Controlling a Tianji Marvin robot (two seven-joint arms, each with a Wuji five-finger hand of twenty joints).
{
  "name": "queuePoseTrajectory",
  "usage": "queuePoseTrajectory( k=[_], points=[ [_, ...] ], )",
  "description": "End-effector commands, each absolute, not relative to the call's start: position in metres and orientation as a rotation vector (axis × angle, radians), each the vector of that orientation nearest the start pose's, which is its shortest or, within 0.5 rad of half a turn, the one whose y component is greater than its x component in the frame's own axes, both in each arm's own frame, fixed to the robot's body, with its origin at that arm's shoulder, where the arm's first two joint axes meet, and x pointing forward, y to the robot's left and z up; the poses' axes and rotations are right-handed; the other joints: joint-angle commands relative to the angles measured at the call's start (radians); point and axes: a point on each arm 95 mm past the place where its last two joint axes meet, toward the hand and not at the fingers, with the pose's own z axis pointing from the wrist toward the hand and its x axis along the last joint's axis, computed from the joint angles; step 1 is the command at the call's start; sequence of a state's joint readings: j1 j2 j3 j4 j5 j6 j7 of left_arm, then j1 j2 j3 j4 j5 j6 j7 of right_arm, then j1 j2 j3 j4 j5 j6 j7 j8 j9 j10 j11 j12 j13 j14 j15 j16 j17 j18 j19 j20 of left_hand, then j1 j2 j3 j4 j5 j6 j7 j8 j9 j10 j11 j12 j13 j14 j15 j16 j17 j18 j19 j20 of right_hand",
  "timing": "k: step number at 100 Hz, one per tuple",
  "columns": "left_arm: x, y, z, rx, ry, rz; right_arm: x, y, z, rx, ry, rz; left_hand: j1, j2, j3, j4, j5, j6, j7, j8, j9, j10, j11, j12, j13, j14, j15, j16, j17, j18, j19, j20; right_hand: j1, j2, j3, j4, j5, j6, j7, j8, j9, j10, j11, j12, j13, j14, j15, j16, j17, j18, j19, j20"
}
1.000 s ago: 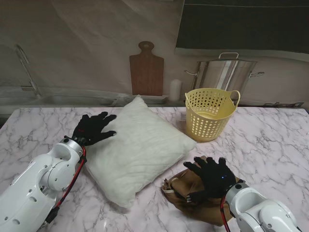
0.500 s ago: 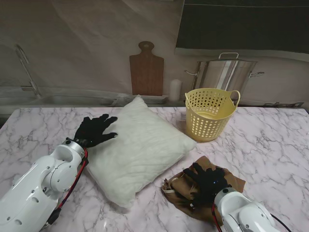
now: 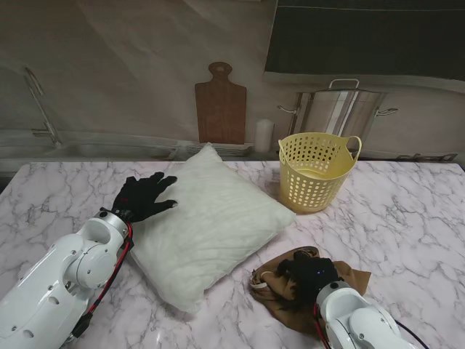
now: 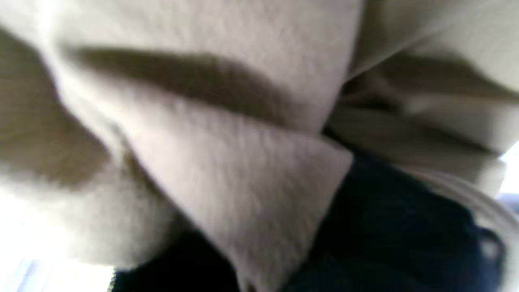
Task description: Remove the pillowcase from the pillow and put it in the laundry basket
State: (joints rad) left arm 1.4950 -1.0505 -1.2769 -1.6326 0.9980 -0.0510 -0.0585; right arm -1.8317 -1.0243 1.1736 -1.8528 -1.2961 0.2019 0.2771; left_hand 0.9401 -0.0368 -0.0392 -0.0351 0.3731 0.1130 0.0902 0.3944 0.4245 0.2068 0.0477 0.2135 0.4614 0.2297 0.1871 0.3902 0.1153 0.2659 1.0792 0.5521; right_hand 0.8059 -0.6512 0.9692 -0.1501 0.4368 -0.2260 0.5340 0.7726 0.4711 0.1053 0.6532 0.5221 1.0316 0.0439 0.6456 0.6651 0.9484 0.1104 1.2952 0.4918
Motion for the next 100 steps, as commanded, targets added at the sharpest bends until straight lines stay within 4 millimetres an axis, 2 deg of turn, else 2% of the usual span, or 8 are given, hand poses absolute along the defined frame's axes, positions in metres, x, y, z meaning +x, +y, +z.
queuePoseTrajectory(
  k=[1,3,10,12,18,28,54,100],
  points=[
    [0.429,0.025,-0.281,-1.139,1.512,-1.442,0.31,0.015,-0.365,1.238,1.798,1.021,0.023,0.059,0.006,0.018,0.005,0.01,-0.003,-0.021,-0.022,0.008,-0.012,0.005,-0.005,0.015,-0.002,0.003,-0.017,0.033,-0.469,0.016,0.077,-0.02,0.1,-0.028,0.113,-0.032,0.096,0.023,0.093,-0.029,0.067,0.044,0.107,-0.051,0.11,0.031,0.068,-0.147,0.074,0.036],
    [0.429,0.025,-0.281,-1.139,1.513,-1.441,0.31,0.015,-0.365,1.244,1.795,1.025,0.023,0.059,0.006,0.018,0.005,0.011,-0.003,-0.021,-0.022,0.007,-0.012,0.005,-0.005,0.014,-0.002,0.003,-0.016,0.033,-0.469,0.016,0.077,-0.007,0.114,-0.029,0.185,-0.02,0.14,0.013,0.173,-0.032,0.057,0.108,0.125,-0.062,0.134,0.019,0.087,-0.166,0.086,0.045],
    [0.429,0.025,-0.281,-1.139,1.515,-1.441,0.312,0.015,-0.367,1.278,1.773,1.049,0.024,0.058,0.006,0.018,0.005,0.012,-0.003,-0.021,-0.02,0.007,-0.011,0.005,-0.004,0.016,-0.001,0.004,-0.016,0.032,-0.469,0.016,0.109,-0.025,0.112,-0.061,0.294,-0.002,0.195,-0.001,0.273,-0.037,0.038,0.168,0.151,-0.065,0.148,0.025,0.111,-0.177,0.102,0.054],
    [0.429,0.025,-0.281,-1.14,1.515,-1.441,0.312,0.015,-0.367,1.28,1.77,1.052,0.025,0.059,0.006,0.018,0.006,0.012,-0.003,-0.021,-0.021,0.007,-0.011,0.005,-0.004,0.016,-0.002,0.003,-0.016,0.031,-0.469,0.016,0.12,-0.033,0.108,-0.071,0.331,-0.001,0.236,-0.037,0.321,-0.042,0.022,0.196,0.156,-0.067,0.148,0.03,0.115,-0.179,0.105,0.056],
    [0.429,0.025,-0.281,-1.14,1.514,-1.442,0.313,0.014,-0.367,1.295,1.747,1.076,0.026,0.059,0.006,0.018,0.006,0.011,-0.003,-0.021,-0.02,0.008,-0.011,0.005,-0.003,0.016,-0.001,0.004,-0.016,0.032,-0.469,0.016,0.139,-0.027,0.116,-0.084,0.441,0.015,0.323,-0.09,0.41,-0.053,0.032,0.235,0.171,-0.072,0.152,0.049,0.128,-0.181,0.115,0.061],
    [0.429,0.025,-0.281,-1.139,1.512,-1.444,0.314,0.013,-0.363,1.296,1.7,1.125,0.026,0.059,0.005,0.017,0.007,0.011,-0.003,-0.021,-0.019,0.007,-0.011,0.005,-0.003,0.015,0.0,0.004,-0.015,0.03,-0.467,0.017,0.152,-0.027,0.14,-0.089,0.522,0.023,0.369,-0.073,0.467,-0.06,0.065,0.259,0.198,-0.08,0.176,0.066,0.144,-0.185,0.143,0.073],
    [0.43,0.025,-0.28,-1.135,1.508,-1.449,0.323,0.005,-0.324,1.186,1.547,1.249,0.027,0.06,0.006,0.018,0.01,0.009,-0.001,-0.021,-0.019,0.008,-0.011,0.006,-0.002,0.016,0.001,0.005,-0.014,0.028,-0.465,0.017,0.154,-0.028,0.174,-0.098,0.56,0.025,0.393,-0.015,0.496,-0.048,0.094,0.279,0.23,-0.095,0.207,0.082,0.161,-0.203,0.195,0.091],
    [0.431,0.023,-0.281,-1.141,1.519,-1.459,0.366,-0.017,-0.213,0.92,1.263,1.37,0.022,0.06,0.005,0.018,0.011,0.009,0.0,-0.02,-0.018,0.007,-0.011,0.006,-0.003,0.016,0.001,0.006,-0.012,0.026,-0.462,0.016,0.153,-0.024,0.182,-0.103,0.571,0.023,0.391,0.017,0.499,-0.055,0.097,0.291,0.235,-0.099,0.212,0.082,0.163,-0.2,0.207,0.087]
  ],
)
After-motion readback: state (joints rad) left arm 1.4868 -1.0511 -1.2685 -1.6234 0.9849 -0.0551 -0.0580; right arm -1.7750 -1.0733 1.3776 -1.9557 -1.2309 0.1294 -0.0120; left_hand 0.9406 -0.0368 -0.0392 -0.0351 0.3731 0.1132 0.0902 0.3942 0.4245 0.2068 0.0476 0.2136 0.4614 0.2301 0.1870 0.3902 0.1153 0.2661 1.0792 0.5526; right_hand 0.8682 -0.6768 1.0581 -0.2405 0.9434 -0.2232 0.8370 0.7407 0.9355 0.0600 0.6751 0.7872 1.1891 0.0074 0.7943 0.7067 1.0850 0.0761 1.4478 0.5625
